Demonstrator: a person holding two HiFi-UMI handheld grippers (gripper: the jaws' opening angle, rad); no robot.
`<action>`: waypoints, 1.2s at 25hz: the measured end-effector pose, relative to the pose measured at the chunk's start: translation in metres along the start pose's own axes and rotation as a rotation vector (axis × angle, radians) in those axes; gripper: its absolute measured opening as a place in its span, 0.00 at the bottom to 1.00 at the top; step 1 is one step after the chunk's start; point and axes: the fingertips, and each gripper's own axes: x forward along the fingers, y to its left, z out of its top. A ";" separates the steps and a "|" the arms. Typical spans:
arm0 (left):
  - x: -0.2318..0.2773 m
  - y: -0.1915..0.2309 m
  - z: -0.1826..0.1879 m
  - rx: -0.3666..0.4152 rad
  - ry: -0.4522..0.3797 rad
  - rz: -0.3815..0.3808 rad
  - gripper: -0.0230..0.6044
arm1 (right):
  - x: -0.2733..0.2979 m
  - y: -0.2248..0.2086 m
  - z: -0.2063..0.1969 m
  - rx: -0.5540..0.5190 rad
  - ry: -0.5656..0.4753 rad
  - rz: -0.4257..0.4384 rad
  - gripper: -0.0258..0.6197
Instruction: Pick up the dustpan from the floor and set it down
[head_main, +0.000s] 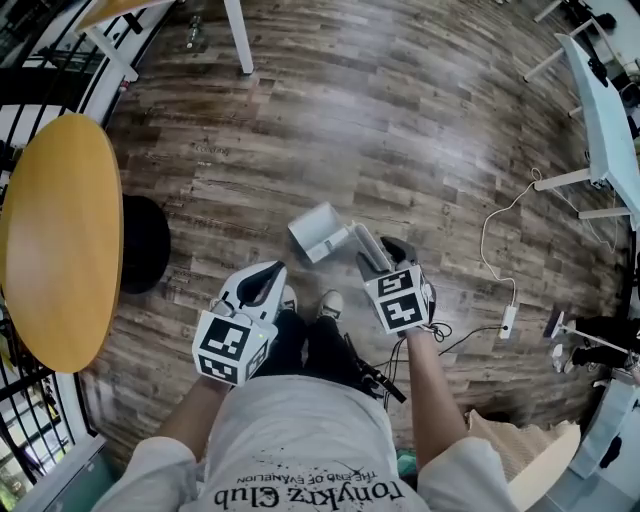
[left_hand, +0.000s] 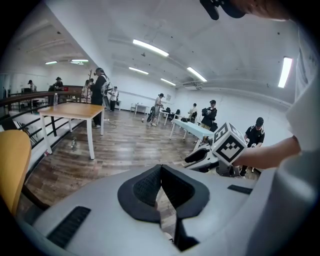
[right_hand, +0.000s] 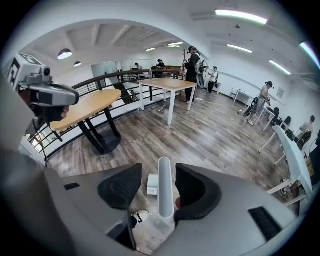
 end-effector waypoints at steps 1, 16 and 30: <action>-0.003 -0.001 0.002 0.005 -0.005 0.002 0.07 | -0.008 0.003 0.004 0.005 -0.021 0.004 0.39; -0.033 -0.046 0.044 0.078 -0.098 -0.024 0.07 | -0.109 0.027 0.043 0.061 -0.258 -0.026 0.10; -0.040 -0.086 0.060 0.123 -0.125 -0.065 0.07 | -0.159 0.032 0.026 0.145 -0.338 -0.053 0.08</action>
